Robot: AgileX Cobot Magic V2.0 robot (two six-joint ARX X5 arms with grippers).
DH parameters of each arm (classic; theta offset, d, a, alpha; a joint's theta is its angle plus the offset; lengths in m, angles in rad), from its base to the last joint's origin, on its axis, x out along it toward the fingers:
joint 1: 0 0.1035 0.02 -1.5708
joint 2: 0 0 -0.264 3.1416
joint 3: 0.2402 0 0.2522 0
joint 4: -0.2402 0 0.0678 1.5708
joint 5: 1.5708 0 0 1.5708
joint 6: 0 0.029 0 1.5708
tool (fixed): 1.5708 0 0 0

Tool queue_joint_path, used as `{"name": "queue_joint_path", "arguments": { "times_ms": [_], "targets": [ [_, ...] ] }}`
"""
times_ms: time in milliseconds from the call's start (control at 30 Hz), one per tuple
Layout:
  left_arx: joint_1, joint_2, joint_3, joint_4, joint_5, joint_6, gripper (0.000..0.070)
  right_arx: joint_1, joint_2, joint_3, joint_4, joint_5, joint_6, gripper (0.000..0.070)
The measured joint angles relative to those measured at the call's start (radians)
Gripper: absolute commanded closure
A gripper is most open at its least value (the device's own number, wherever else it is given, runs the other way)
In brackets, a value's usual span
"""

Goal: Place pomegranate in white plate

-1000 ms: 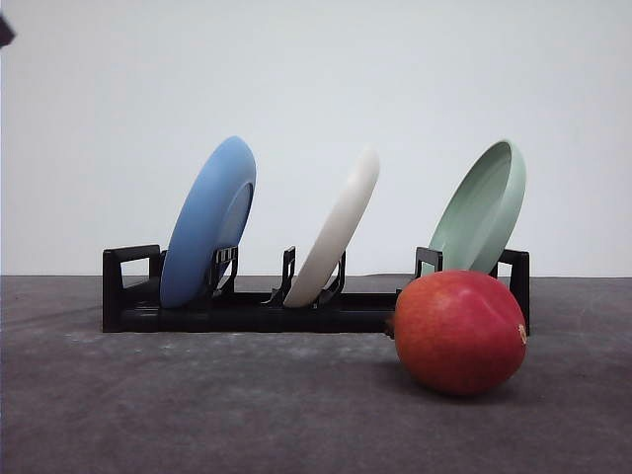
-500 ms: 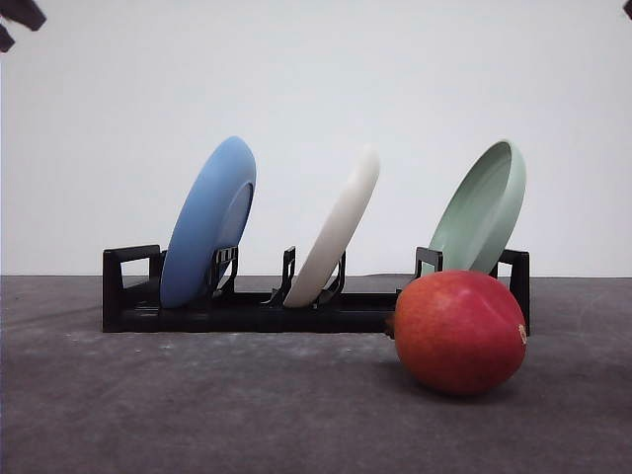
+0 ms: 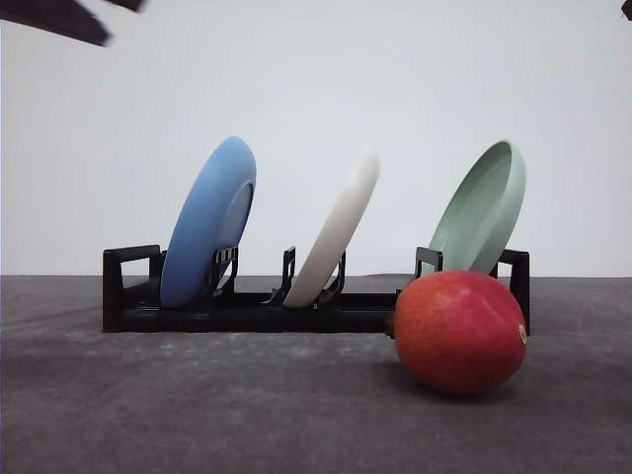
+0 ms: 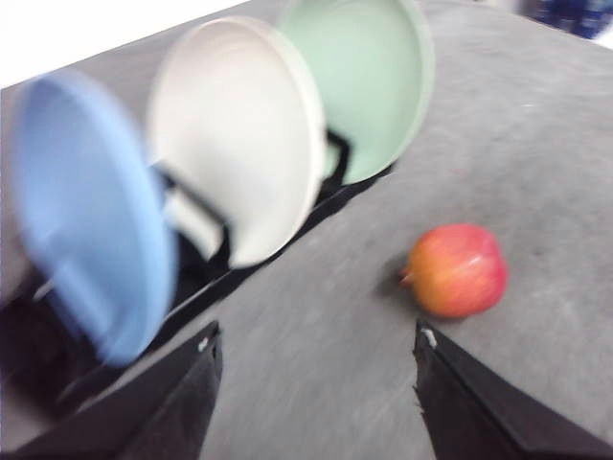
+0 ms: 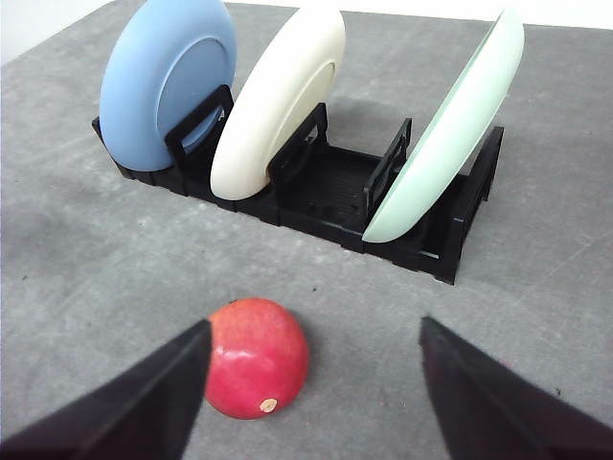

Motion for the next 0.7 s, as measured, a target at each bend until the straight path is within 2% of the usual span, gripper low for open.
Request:
{"name": "queue_joint_path", "arguments": {
  "times_ms": [200,333,467,567,700],
  "targets": [
    [-0.098,0.165,0.0,0.211,-0.094,0.0,0.0317,0.0,0.0,0.0,0.0,0.0,0.001,0.0301],
    [-0.143,0.293,0.0,0.372,-0.128,0.0,0.0317,0.0,0.0,0.0,0.0,0.0,0.001,0.03],
    [-0.179,0.417,0.003,0.518,-0.203,0.0,0.0317,0.0,0.0,0.0,0.0,0.0,0.001,0.03],
    [-0.193,0.51,0.026,0.583,-0.239,-0.001,0.0317,0.0,0.0,0.0,0.0,0.0,0.001,0.03],
    [-0.206,0.623,0.087,0.6,-0.272,-0.002,0.0317,0.0,0.0,0.0,0.0,0.0,0.001,0.03]
  ]
}}
